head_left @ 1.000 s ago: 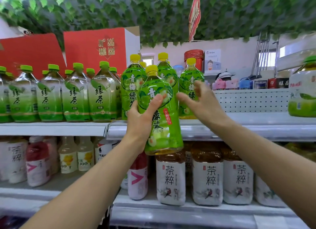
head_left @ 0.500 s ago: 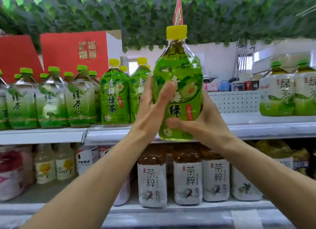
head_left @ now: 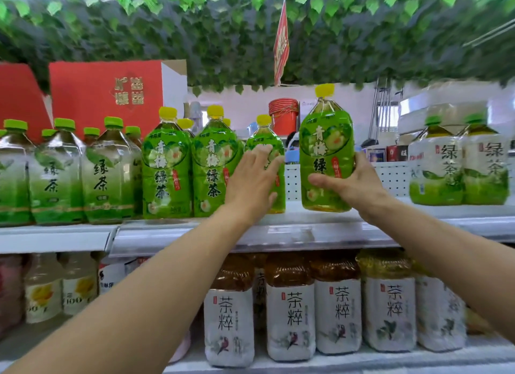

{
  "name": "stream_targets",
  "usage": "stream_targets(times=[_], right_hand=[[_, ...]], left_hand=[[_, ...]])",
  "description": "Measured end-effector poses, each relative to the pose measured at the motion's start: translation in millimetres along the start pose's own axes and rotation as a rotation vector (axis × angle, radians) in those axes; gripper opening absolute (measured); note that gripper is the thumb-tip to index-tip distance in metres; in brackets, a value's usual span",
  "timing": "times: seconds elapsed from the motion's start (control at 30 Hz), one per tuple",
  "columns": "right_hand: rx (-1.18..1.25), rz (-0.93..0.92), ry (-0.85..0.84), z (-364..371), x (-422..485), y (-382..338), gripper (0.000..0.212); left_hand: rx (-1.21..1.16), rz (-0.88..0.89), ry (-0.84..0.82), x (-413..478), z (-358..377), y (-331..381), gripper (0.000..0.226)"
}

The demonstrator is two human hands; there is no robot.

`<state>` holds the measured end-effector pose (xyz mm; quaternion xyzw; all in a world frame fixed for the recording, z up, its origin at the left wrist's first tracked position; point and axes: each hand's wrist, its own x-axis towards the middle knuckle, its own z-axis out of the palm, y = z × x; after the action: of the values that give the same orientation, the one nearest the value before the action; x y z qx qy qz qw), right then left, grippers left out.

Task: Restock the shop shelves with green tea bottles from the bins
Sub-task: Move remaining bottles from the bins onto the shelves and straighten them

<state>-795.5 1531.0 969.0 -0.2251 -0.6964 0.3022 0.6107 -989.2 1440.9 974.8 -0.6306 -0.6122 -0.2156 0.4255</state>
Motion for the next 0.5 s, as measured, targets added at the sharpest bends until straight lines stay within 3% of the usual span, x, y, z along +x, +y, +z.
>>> stream_targets(times=[0.17,0.3,0.5], right_hand=[[-0.036,0.156,-0.073,3.3,16.9,14.0,0.099],[-0.101,0.260,-0.162,1.7,24.0,14.3,0.112],[-0.337,0.268,-0.226,0.7,29.8,12.7,0.124]], left_hand=[[0.423,0.033,-0.121,16.3,8.0,-9.9,0.108],[0.520,0.015,-0.148,16.6,19.5,-8.4,0.112],[0.536,-0.006,-0.114,17.7,23.9,-5.9,0.113]])
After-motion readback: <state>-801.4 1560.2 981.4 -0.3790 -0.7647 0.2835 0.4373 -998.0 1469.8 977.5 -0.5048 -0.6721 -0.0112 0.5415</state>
